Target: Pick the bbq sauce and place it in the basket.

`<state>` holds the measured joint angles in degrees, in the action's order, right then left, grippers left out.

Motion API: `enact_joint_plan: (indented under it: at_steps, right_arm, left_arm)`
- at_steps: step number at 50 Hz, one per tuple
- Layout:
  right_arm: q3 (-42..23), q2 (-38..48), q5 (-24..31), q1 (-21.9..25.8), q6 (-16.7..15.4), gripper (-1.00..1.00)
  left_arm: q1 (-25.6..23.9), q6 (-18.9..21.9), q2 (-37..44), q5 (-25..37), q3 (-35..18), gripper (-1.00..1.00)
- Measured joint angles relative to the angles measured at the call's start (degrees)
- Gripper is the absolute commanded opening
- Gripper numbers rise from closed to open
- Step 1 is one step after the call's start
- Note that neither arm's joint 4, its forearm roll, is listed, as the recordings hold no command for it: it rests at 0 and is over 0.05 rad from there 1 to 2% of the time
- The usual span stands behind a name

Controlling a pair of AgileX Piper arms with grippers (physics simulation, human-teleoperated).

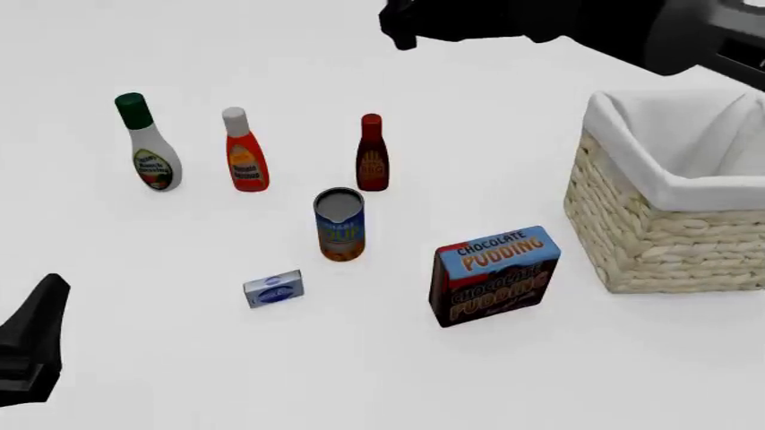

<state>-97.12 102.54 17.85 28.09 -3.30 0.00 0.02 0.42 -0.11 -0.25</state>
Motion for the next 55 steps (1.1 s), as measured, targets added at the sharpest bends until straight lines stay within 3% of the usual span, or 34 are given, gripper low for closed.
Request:
enact_joint_plan:
  at_steps: [55]
  right_arm:
    - [-21.91, 23.87, 4.35, 0.74, 0.26, 1.00]
  left_arm:
    - [0.02, 0.00, 0.00, 0.00, 0.00, 1.00]
